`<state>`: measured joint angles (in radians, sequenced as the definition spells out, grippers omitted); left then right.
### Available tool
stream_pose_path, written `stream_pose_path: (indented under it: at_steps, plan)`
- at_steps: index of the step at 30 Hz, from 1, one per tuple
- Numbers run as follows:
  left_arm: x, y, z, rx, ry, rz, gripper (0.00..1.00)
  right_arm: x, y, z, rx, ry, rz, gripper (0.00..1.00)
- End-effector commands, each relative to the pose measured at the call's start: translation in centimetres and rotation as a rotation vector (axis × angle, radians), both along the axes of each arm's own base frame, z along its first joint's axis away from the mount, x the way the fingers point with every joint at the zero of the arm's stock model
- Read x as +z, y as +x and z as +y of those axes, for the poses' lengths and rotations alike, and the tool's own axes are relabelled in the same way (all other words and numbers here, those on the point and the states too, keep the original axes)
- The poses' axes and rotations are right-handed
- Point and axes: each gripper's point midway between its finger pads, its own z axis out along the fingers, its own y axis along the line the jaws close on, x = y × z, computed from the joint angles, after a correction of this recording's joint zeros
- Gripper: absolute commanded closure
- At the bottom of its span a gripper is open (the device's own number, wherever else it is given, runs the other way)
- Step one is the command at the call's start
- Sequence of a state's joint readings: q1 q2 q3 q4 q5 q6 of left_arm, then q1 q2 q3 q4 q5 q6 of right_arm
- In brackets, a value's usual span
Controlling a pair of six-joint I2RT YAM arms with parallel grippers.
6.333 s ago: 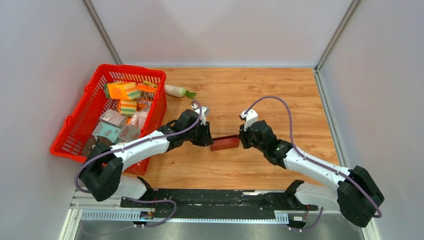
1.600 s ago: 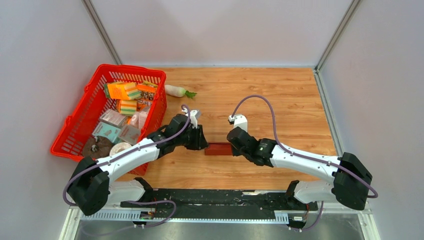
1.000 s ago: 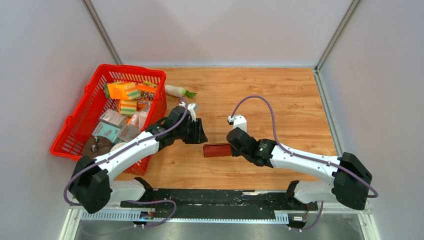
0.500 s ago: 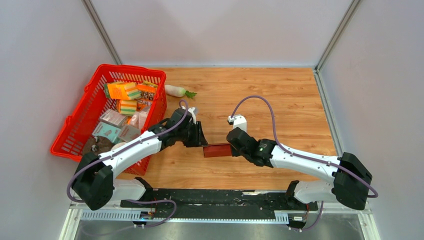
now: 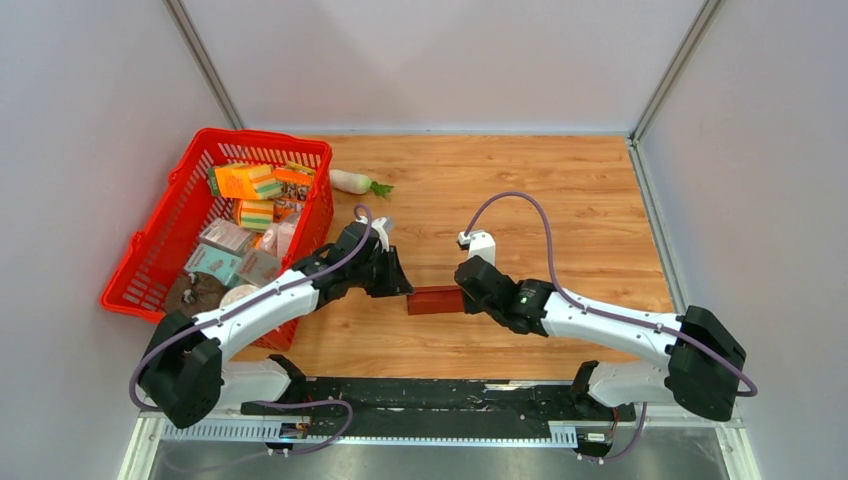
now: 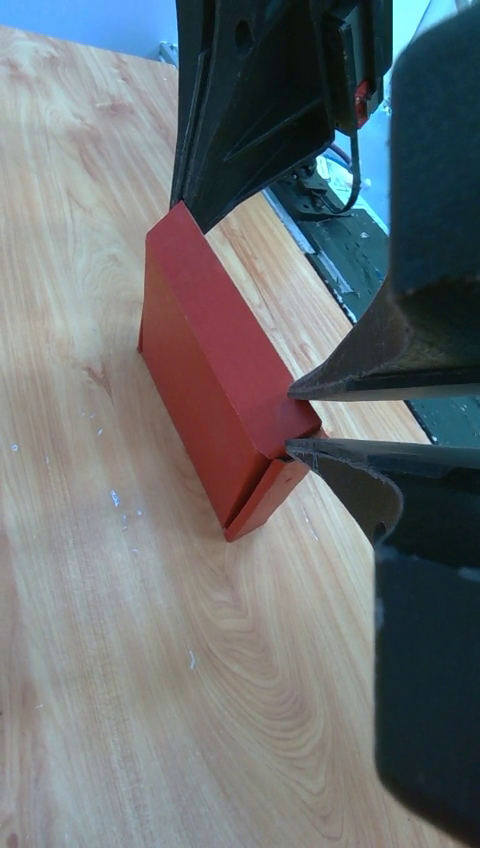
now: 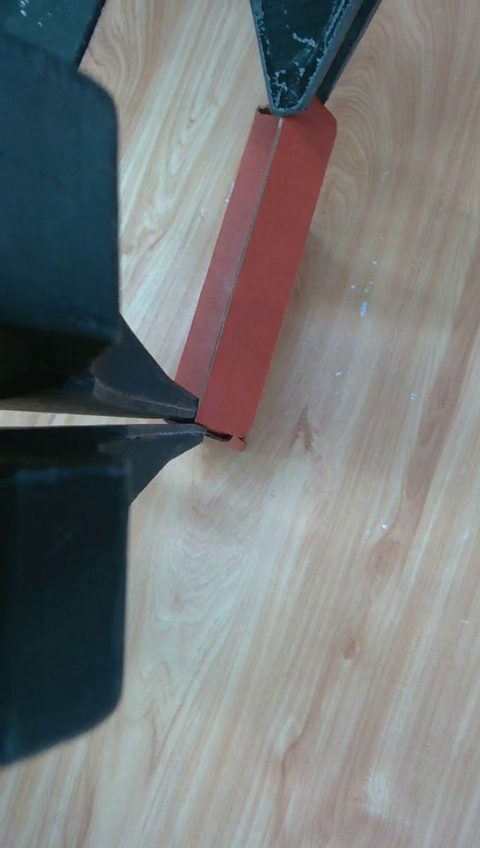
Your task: Fold the paper box
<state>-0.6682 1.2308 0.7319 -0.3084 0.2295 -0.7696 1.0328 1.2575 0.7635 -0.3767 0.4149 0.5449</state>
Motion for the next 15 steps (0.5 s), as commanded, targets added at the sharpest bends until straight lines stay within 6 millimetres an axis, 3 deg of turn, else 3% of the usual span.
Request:
stream_pose_path:
  at_steps: [1, 3, 11, 15]
  plan:
    - [-2.5, -0.7, 1.3, 0.004, 0.072, 0.008, 0.78, 0.9, -1.4, 0.7, 0.004, 0.077, 0.061, 0.87]
    - [-2.9, -0.9, 1.4, 0.003, 0.077, 0.014, 0.79, 1.8, -1.5, 0.5, -0.014, 0.09, 0.071, 0.72]
    - [-3.3, -0.9, 1.4, -0.002, 0.083, 0.009, 0.81, 4.7, -1.9, -0.3, -0.073, 0.222, 0.179, 0.53]
    - [-3.2, -0.9, 1.4, 0.0, 0.083, 0.001, 0.82, 5.4, 0.2, -0.7, -0.114, 0.317, 0.201, 0.48]
